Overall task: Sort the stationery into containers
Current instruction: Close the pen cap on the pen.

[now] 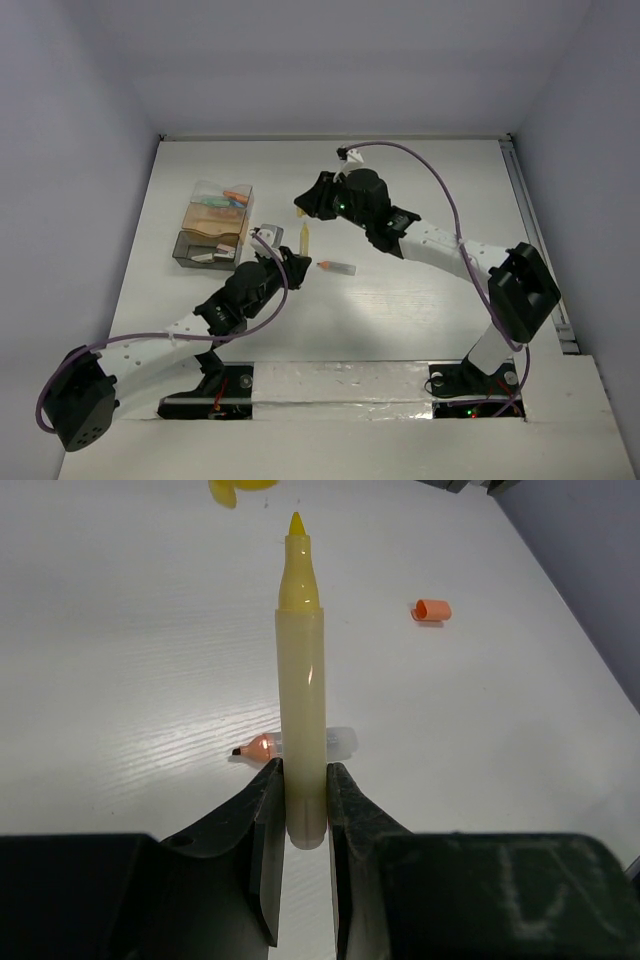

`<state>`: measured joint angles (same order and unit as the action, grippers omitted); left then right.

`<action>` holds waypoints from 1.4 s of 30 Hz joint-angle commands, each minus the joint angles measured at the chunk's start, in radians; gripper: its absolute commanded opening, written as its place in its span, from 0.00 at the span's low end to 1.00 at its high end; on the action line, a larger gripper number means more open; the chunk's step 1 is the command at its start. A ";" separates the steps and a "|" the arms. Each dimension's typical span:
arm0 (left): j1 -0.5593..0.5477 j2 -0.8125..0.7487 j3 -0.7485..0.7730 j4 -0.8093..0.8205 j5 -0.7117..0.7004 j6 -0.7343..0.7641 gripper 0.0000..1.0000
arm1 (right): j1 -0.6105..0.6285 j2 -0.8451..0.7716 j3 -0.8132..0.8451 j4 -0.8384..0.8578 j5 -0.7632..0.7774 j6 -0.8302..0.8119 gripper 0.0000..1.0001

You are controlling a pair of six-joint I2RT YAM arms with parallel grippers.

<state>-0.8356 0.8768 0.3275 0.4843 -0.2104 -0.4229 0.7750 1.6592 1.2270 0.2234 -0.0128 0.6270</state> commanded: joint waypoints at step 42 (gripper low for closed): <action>0.003 0.039 0.058 0.031 -0.026 0.026 0.00 | 0.055 -0.076 -0.034 0.083 0.145 -0.072 0.00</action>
<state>-0.8356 0.9161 0.3431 0.4786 -0.2390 -0.4053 0.8200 1.6245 1.1946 0.2428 0.1165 0.5720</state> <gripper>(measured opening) 0.144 0.328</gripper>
